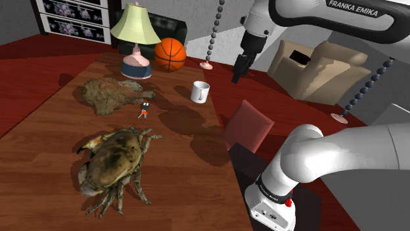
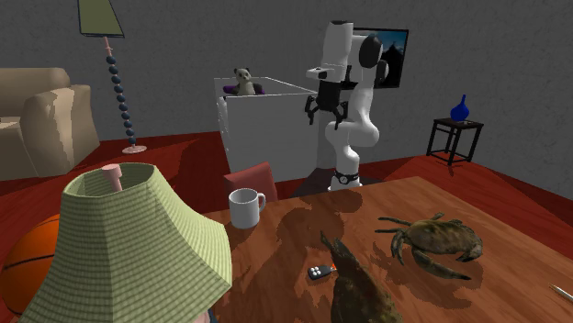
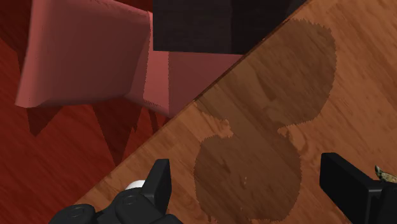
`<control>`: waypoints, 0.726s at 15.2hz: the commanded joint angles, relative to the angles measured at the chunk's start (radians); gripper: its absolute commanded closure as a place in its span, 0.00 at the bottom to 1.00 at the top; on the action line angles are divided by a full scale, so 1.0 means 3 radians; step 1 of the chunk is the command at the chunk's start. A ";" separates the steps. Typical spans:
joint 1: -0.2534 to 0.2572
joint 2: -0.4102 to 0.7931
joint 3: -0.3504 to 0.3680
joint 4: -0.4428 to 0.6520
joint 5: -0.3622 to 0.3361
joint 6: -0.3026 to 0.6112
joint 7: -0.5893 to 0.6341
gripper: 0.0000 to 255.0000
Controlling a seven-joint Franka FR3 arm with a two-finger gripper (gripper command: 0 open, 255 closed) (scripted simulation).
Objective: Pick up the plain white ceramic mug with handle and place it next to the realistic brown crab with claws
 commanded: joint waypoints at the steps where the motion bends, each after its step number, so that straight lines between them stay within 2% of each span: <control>1: 0.0000 0.0000 0.0000 0.0000 0.0000 0.0000 0.0000 0.00; 11: -0.0061 0.0971 -0.0565 0.0179 -0.0117 0.0846 -0.0562 0.00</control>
